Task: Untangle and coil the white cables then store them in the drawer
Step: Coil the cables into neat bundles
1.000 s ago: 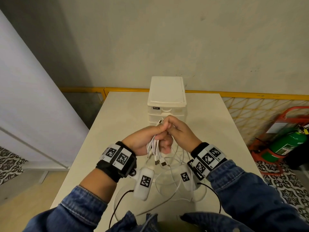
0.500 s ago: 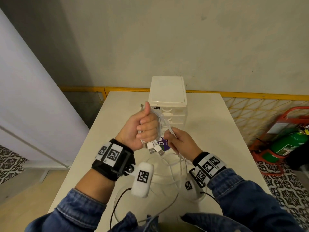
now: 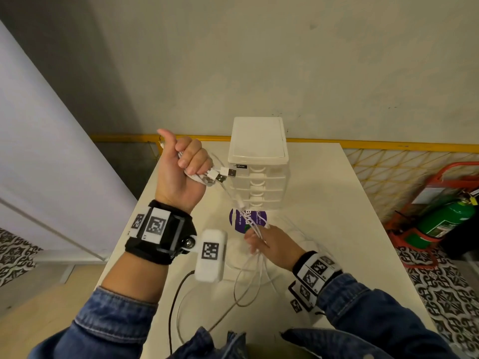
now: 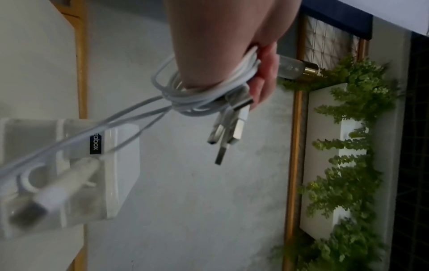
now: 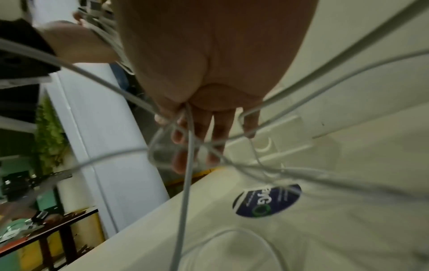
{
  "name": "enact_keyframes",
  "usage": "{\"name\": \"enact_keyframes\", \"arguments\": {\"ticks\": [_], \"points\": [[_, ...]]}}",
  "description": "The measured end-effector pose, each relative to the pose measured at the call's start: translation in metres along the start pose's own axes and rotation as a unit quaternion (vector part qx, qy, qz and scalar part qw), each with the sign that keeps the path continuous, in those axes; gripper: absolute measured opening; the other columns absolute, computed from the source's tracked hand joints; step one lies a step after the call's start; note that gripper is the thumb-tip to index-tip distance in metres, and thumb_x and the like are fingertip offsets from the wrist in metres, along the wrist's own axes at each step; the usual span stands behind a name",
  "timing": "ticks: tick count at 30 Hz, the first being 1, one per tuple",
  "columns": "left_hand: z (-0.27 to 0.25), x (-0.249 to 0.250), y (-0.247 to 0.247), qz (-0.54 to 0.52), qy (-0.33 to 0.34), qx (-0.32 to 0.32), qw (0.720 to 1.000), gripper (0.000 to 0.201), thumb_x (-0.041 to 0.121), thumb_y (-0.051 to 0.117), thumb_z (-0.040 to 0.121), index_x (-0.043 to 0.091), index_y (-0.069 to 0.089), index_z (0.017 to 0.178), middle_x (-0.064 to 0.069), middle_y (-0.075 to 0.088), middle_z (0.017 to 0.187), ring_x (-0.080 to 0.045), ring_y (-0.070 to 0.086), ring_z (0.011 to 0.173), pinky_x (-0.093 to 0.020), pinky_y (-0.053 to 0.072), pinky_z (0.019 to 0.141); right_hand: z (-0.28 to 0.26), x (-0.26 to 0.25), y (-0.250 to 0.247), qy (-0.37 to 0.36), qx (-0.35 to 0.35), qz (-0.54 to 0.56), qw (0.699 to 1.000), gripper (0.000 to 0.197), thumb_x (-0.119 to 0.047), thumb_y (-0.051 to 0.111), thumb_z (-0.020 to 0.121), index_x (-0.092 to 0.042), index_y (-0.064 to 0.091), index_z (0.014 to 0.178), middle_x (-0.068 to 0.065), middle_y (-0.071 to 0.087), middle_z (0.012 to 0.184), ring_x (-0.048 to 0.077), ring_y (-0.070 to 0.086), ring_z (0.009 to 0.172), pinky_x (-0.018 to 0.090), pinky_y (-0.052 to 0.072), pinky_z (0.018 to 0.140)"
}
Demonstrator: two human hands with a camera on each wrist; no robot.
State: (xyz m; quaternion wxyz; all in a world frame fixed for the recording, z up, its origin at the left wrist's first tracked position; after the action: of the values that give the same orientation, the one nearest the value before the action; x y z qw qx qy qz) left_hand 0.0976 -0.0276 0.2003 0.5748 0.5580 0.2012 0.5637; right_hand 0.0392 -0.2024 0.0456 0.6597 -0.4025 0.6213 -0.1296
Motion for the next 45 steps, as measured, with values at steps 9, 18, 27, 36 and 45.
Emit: {"name": "enact_keyframes", "arguments": {"ticks": [9, 18, 27, 36, 45], "points": [[-0.002, -0.020, 0.011, 0.122, -0.104, 0.015, 0.987, 0.059, 0.058, 0.024, 0.089, 0.020, 0.042, 0.049, 0.009, 0.039, 0.036, -0.004, 0.030, 0.028, -0.019, 0.020, 0.035, 0.010, -0.037, -0.083, 0.030, 0.228, 0.075, 0.970, 0.117, -0.059, 0.079, 0.055, -0.020, 0.012, 0.143, -0.008, 0.050, 0.131, 0.012, 0.048, 0.119, 0.036, 0.040, 0.102], [-0.014, -0.052, 0.019, 0.203, -0.264, -0.007, 0.943, 0.059, 0.058, 0.023, 0.090, 0.018, 0.043, 0.052, 0.009, 0.035, 0.037, -0.003, 0.032, 0.028, -0.018, 0.023, 0.033, 0.012, -0.070, -0.090, -0.101, 0.219, 0.105, 0.965, 0.094, -0.031, 0.074, 0.075, -0.024, 0.012, 0.145, -0.006, 0.029, 0.147, 0.003, 0.025, 0.135, 0.018, 0.020, 0.111], [-0.004, -0.035, 0.035, 0.136, -0.172, -0.027, 0.975, 0.063, 0.066, 0.021, 0.084, 0.017, 0.043, 0.049, 0.007, 0.036, 0.035, -0.004, 0.036, 0.027, -0.020, 0.022, 0.034, 0.012, -0.062, -0.041, -0.030, 0.135, 0.205, 0.969, 0.015, -0.017, 0.044, 0.096, -0.020, 0.051, 0.084, 0.003, 0.054, 0.063, 0.005, 0.049, 0.052, 0.019, 0.041, 0.059], [0.001, -0.020, 0.015, 0.145, 0.059, 0.119, 0.981, 0.062, 0.066, 0.018, 0.087, 0.019, 0.034, 0.049, 0.007, 0.032, 0.038, -0.007, 0.030, 0.032, -0.019, 0.030, 0.038, 0.010, -0.069, -0.034, -0.059, 0.093, 0.163, 0.980, 0.020, -0.017, 0.039, 0.098, -0.021, 0.057, 0.106, 0.004, 0.059, 0.074, 0.009, 0.054, 0.062, 0.030, 0.048, 0.065], [-0.006, -0.026, 0.007, 0.359, 0.169, 0.239, 0.886, 0.049, 0.047, 0.025, 0.097, 0.018, 0.033, 0.058, 0.005, 0.028, 0.049, -0.012, 0.029, 0.044, -0.023, 0.028, 0.046, 0.010, -0.077, -0.032, -0.105, 0.034, 0.000, 0.994, 0.020, -0.022, 0.042, 0.090, -0.026, 0.056, 0.104, 0.012, 0.065, 0.085, 0.030, 0.061, 0.075, 0.047, 0.050, 0.074]]}}
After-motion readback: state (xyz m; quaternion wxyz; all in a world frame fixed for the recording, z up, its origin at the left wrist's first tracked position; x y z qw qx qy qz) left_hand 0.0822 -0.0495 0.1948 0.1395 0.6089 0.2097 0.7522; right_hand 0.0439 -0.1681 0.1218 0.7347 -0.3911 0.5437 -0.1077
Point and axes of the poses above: each hand's wrist, its own z-axis towards the middle knuckle, its own y-axis out of the palm, x = y × z, the point moved 3 cm from there along z, towards the middle knuckle
